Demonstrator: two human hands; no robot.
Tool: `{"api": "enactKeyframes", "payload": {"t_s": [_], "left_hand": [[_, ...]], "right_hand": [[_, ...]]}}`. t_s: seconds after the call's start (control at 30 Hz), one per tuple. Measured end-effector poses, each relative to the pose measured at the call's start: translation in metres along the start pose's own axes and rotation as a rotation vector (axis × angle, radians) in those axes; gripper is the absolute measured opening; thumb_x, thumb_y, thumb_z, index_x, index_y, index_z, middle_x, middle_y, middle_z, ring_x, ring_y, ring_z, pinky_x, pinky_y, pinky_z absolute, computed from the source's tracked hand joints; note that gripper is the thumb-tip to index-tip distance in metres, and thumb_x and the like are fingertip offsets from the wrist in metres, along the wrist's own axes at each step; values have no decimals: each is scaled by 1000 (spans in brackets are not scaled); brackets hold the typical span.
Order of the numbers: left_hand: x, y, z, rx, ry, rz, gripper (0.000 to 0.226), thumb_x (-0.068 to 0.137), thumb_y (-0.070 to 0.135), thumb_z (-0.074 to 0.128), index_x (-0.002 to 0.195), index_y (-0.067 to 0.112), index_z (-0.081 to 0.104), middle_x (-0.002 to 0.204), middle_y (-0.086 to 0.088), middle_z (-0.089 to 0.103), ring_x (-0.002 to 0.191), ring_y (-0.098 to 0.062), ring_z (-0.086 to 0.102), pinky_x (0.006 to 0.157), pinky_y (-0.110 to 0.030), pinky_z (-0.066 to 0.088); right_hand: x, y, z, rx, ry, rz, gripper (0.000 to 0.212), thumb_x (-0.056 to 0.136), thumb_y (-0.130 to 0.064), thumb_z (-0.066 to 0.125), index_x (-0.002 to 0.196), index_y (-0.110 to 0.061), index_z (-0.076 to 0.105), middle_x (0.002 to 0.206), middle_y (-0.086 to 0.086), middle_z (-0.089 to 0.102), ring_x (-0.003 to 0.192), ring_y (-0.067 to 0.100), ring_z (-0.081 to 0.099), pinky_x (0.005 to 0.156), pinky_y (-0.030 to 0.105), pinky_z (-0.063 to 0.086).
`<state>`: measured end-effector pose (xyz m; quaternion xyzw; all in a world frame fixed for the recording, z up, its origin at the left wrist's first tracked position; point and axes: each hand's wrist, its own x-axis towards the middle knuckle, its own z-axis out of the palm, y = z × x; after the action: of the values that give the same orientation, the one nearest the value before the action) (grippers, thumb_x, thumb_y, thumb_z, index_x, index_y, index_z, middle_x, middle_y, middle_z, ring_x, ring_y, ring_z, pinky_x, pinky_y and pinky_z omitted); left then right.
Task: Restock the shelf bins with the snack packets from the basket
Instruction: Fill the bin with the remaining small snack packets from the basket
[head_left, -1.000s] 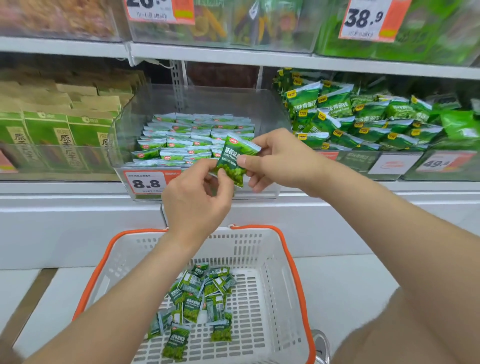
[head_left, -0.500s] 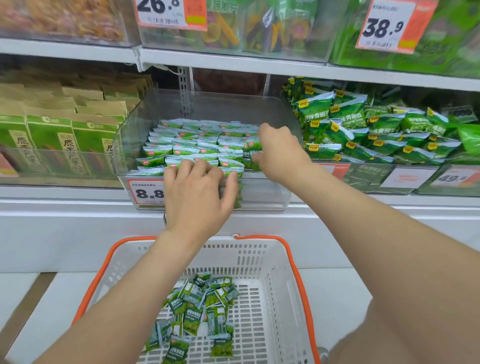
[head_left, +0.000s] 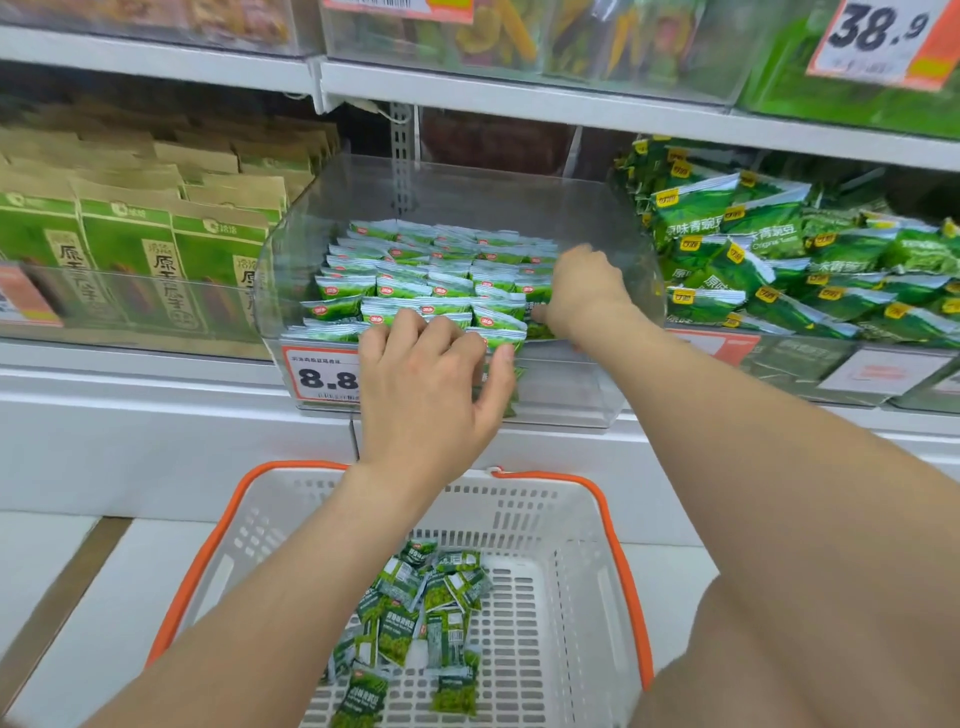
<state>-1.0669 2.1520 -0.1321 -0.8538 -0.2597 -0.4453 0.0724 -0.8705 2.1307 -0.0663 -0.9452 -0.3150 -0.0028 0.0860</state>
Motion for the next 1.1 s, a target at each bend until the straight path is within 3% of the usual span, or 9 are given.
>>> {"api": "enactKeyframes", "payload": {"t_s": [0.17, 0.27, 0.4, 0.53, 0.67, 0.73, 0.83, 0.97, 1.1], "left_hand": [[-1, -1, 1, -22, 13, 7, 50, 108, 47, 43, 69, 20, 60, 77, 2, 62, 84, -31, 51, 77, -46, 34], [-1, -2, -1, -10, -43, 2, 51, 109, 48, 39, 74, 19, 62, 81, 0, 64, 85, -31, 50, 79, -46, 34], [2, 4, -10, -20, -147, -65, 50, 108, 48, 34, 83, 21, 67, 88, 1, 68, 92, -30, 53, 88, -47, 36], [1, 5, -18, -197, -6, -104, 23, 100, 37, 57, 106, 18, 69, 109, -3, 66, 106, -31, 55, 91, -45, 38], [-24, -1, -18, -237, 151, 120, 8, 92, 15, 63, 93, 7, 65, 95, -13, 60, 83, -36, 52, 69, -48, 39], [-48, -11, -6, -294, 17, 187, 8, 90, 12, 63, 90, 11, 55, 86, -10, 52, 72, -34, 47, 59, -42, 34], [-88, -28, 15, -356, -335, 15, 20, 91, 26, 59, 89, 26, 39, 78, 7, 47, 58, -29, 50, 48, -33, 33], [-142, -55, 41, -217, -966, -52, 15, 89, 33, 56, 80, 27, 44, 74, 6, 58, 68, -24, 58, 60, -39, 52], [-204, -77, 59, 2, -1539, -7, 7, 94, 20, 50, 90, 25, 52, 90, 0, 57, 83, -25, 60, 74, -41, 55]], "right_hand": [[-10, -5, -6, 21, -39, -56, 30, 93, -9, 68, 120, -3, 59, 122, 19, 57, 104, 41, 69, 86, 44, 61], [-22, -4, -17, -10, -107, -138, 6, 95, -4, 57, 92, -5, 52, 93, 14, 50, 86, 35, 60, 63, 32, 50], [-45, 4, -29, 45, -202, -231, 26, 94, -6, 47, 68, -7, 43, 69, 10, 44, 69, 30, 47, 51, 31, 35], [-73, 12, -37, 142, 190, -411, 25, 87, -13, 49, 94, -7, 73, 87, 12, 71, 88, 40, 64, 80, 42, 56], [-121, 5, -58, 258, 292, -690, 18, 83, -30, 55, 82, -23, 72, 60, -8, 62, 68, 21, 64, 71, 38, 57], [-141, 1, -50, 105, 146, -732, 20, 79, -33, 55, 79, -22, 71, 61, -6, 62, 70, 23, 64, 66, 36, 58], [-155, -4, -26, -118, -132, -741, 13, 82, -30, 57, 78, -19, 64, 71, -2, 59, 80, 32, 63, 63, 34, 51], [-167, -8, 11, -370, -374, -859, 30, 93, -21, 54, 68, -20, 37, 70, -1, 37, 62, 24, 46, 56, 30, 38], [-178, -13, 46, -579, -587, -946, 33, 99, -17, 51, 70, -21, 36, 78, 2, 42, 63, 22, 50, 56, 32, 47]]}}
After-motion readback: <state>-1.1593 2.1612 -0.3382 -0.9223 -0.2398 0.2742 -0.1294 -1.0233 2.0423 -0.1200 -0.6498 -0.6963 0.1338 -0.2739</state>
